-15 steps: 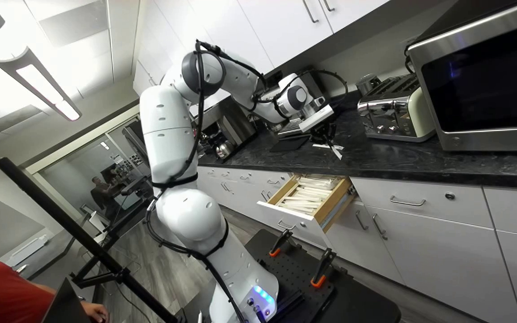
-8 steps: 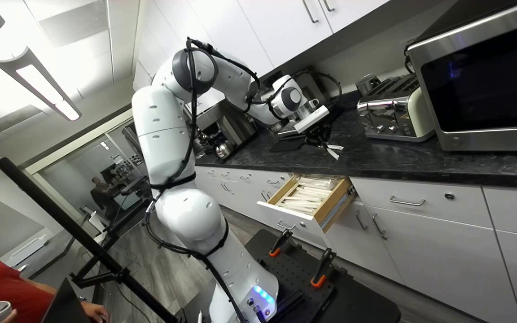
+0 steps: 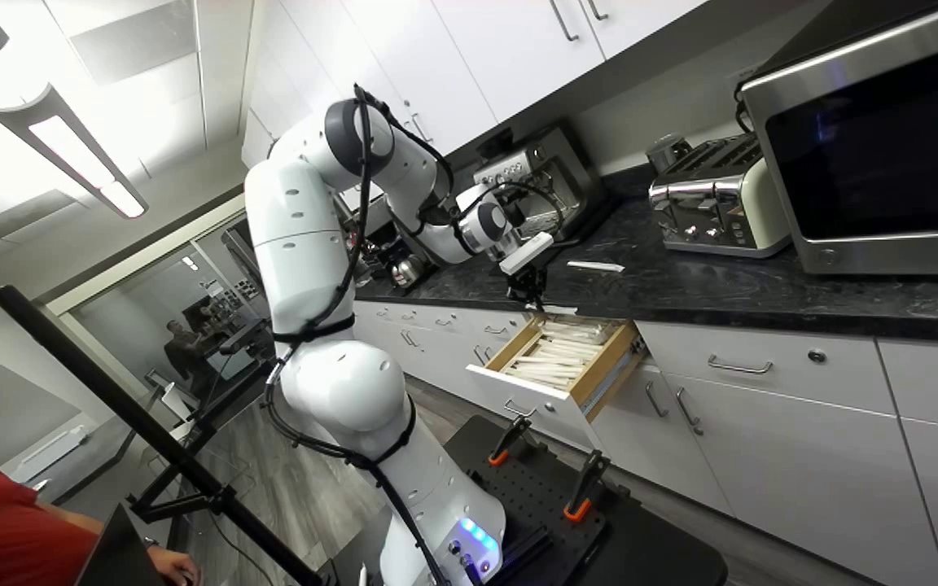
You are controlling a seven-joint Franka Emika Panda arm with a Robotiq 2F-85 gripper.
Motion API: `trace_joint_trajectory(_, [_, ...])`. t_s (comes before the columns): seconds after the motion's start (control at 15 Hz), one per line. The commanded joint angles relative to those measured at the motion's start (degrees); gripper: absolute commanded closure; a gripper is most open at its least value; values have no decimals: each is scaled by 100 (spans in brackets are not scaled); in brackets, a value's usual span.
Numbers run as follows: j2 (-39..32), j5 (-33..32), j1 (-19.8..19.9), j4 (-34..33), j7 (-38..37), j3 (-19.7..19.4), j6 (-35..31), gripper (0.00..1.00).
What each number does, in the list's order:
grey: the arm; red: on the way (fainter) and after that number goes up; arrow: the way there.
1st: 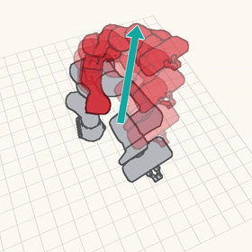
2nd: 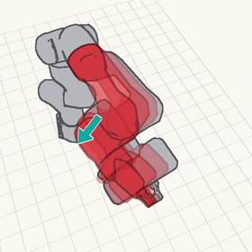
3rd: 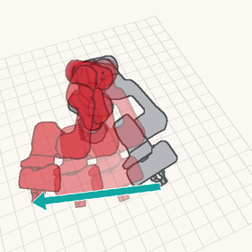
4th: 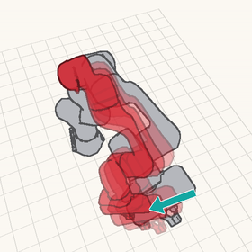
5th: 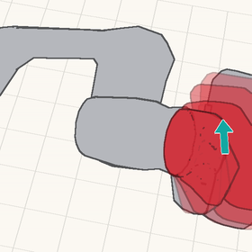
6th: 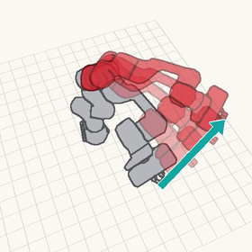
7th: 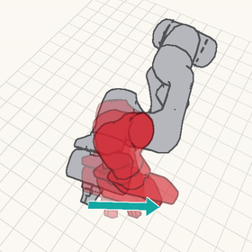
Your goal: Put one of the straws on the counter inside the open drawer
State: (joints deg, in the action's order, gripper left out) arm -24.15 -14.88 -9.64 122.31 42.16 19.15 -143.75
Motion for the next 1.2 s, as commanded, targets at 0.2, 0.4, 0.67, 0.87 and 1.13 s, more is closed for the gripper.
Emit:
trace_joint_trajectory(0.2, [362, 573, 403, 720, 2289, 663, -501, 73])
trace_joint_trajectory(0.4, [335, 974, 597, 727, 3585, 905, -443, 59])
trace_joint_trajectory(0.67, [348, 1334, 556, 648, 4459, 869, -285, 28])
trace_joint_trajectory(0.87, [430, 1277, 360, 637, 4231, 651, -346, 7])
trace_joint_trajectory(1.13, [241, 1275, 275, 481, 4259, 569, -285, 1])
